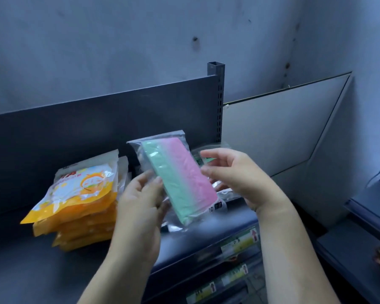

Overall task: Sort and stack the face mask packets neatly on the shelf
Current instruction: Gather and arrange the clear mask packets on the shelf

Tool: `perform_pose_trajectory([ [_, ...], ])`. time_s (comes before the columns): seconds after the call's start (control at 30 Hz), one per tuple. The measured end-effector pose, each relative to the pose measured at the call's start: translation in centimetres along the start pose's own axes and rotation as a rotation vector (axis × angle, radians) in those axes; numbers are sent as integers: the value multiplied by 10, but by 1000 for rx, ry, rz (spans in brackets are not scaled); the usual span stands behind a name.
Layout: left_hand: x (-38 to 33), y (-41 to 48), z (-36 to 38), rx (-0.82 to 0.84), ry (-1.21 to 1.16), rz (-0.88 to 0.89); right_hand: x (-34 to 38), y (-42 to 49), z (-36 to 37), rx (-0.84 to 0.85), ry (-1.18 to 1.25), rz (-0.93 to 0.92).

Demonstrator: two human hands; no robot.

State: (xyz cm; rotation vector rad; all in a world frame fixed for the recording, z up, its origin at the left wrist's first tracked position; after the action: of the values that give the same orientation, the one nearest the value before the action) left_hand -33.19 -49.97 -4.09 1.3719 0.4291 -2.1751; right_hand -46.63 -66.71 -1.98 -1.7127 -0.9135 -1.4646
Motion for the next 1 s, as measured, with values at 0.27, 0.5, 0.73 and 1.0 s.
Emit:
perform_pose_trajectory([
  [0.27,11,0,7,-27,-127,-86,-20,-1,0,-145,161,50],
  [0.5,21,0,-18,-160,118,24,-29,20,21,-306,140,17],
  [0.73,32,-1,-16,22,1191,50,-27,44,47,-341,-248,82],
  [1.0,40,3,-25,58,1459,58,-28,45,66,-290,-707,74],
])
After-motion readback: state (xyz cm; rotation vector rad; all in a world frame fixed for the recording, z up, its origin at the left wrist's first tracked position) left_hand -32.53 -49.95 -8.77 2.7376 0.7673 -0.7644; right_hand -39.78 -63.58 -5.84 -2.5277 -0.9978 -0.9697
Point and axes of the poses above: each hand's wrist, its own y-axis towards the middle knuckle, its own z-axis out of the palm, x = y × z, the point moved 5 cm from there along y, towards the middle knuckle, and after that the axes turned 15 degrees about x, right-handed, at the moved point
